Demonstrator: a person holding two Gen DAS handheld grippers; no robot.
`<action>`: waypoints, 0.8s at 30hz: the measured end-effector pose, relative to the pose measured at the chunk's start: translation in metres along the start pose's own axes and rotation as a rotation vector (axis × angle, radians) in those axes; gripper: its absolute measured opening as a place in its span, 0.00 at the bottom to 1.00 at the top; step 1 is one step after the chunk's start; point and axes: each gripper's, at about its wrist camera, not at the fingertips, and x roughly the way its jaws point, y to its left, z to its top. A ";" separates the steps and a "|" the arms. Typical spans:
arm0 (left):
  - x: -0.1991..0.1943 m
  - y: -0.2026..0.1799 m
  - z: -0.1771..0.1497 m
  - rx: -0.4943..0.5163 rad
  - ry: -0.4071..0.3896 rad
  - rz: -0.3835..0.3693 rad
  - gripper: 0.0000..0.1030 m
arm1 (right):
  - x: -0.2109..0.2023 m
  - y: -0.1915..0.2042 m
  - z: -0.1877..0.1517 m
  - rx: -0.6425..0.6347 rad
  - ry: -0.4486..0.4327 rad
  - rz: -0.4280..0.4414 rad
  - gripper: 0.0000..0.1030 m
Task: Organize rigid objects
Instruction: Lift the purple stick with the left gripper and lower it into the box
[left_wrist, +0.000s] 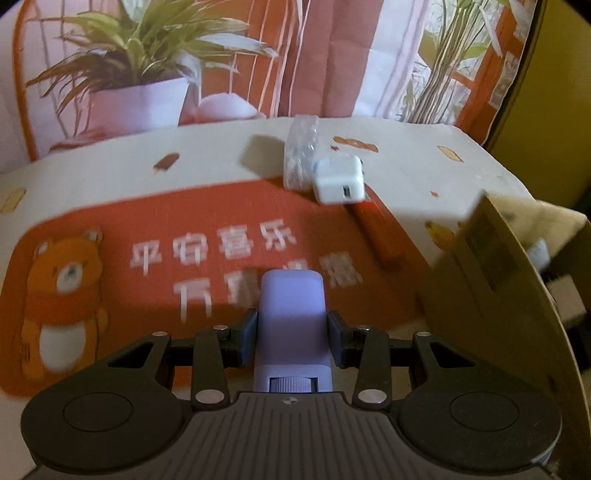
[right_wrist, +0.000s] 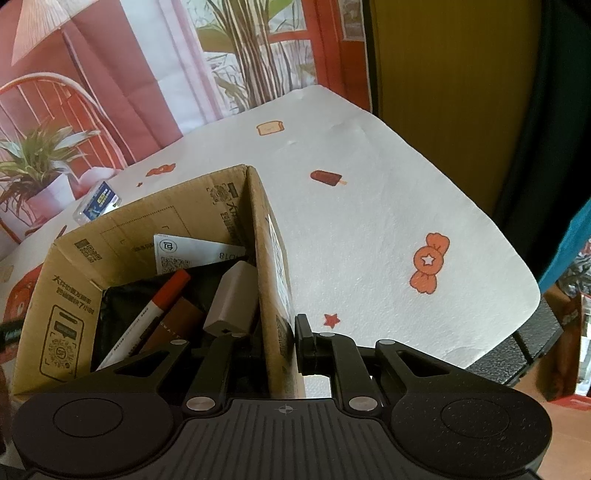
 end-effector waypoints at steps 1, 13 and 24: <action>-0.004 0.000 -0.004 -0.007 0.002 -0.005 0.41 | 0.001 -0.001 0.000 0.000 0.000 0.002 0.13; -0.031 -0.005 -0.026 -0.062 0.012 -0.034 0.41 | 0.007 -0.002 -0.004 -0.005 0.006 0.004 0.13; -0.090 -0.021 0.001 -0.032 -0.164 -0.025 0.41 | 0.012 -0.002 -0.005 -0.006 0.016 0.002 0.13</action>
